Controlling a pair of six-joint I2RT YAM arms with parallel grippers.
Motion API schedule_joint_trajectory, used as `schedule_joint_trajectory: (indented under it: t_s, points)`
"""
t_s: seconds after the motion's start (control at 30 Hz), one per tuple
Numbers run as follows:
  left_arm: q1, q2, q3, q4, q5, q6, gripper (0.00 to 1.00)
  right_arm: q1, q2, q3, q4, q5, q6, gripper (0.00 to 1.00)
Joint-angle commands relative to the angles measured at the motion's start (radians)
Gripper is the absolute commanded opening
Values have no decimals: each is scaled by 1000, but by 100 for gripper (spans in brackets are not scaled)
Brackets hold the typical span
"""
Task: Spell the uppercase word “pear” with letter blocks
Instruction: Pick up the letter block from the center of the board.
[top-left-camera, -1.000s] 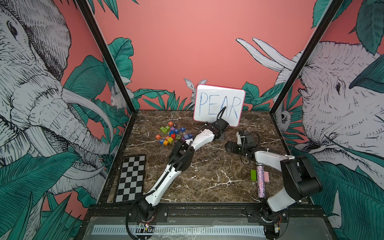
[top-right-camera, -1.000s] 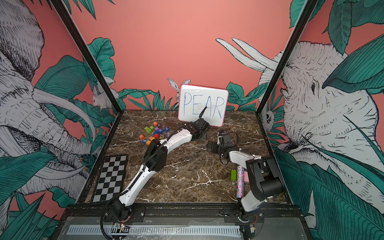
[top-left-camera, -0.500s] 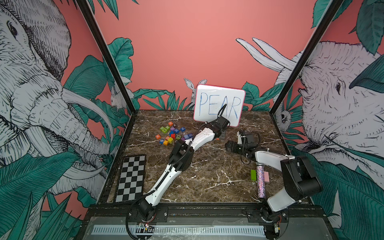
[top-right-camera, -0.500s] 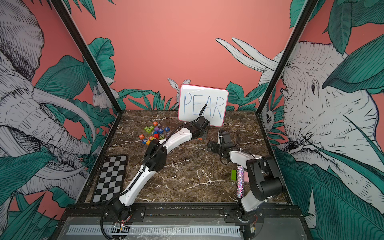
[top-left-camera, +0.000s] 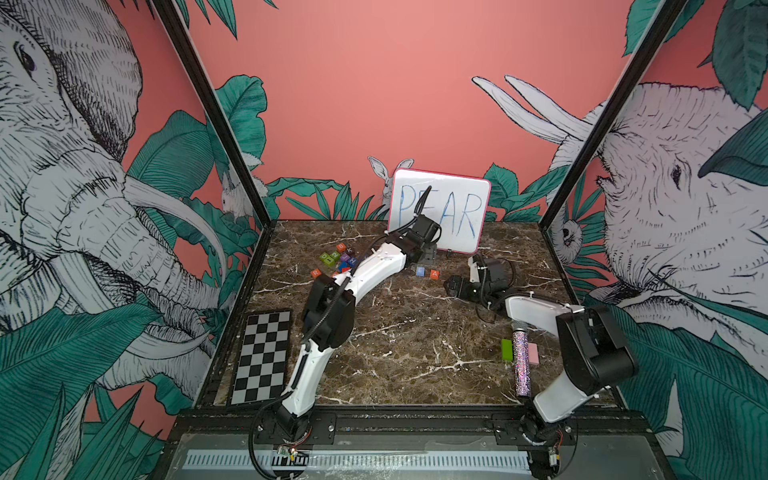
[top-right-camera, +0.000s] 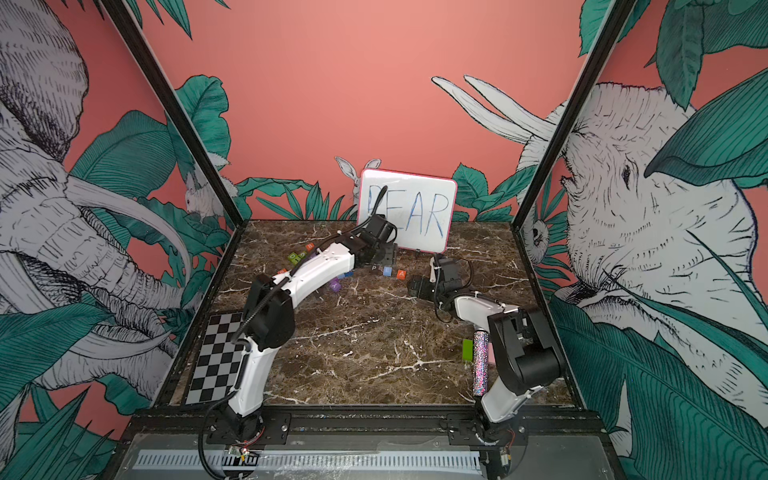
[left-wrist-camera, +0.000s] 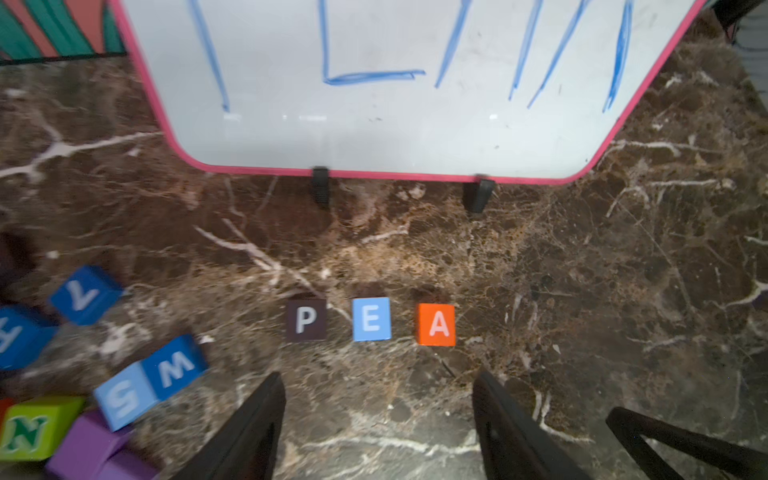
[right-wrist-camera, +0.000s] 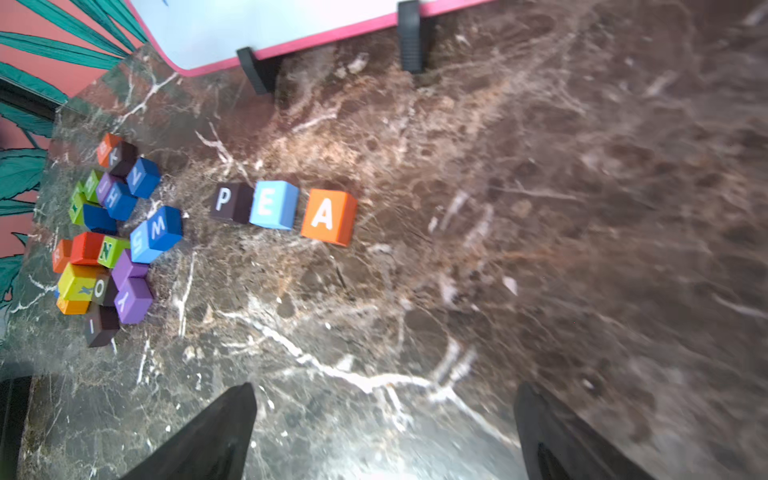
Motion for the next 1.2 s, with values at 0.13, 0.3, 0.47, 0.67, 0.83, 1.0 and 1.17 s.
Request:
schedule_joint_trajectory:
  t_s: [0.13, 0.3, 0.47, 0.67, 0.83, 1.0, 1.17]
  points:
    - [97, -133, -175, -7, -17, -24, 73, 80, 49, 113, -24, 66, -39, 99]
    - [144, -191, -287, 16, 10, -43, 73, 118, 93, 176, -37, 87, -74, 99]
    - [191, -247, -373, -10, 7, -56, 71, 151, 135, 257, -75, 109, -121, 99]
    - [321, -399, -544, -18, -47, -71, 67, 184, 167, 325, -102, 99, -198, 99]
    - [443, -433, -641, -2, -27, -91, 65, 248, 256, 502, -174, 89, -342, 99]
    - [537, -400, -681, 48, 10, -106, 61, 276, 332, 649, -189, 25, -413, 99]
    - [587, -296, -627, 61, 38, -104, 59, 282, 366, 710, -204, -24, -414, 99]
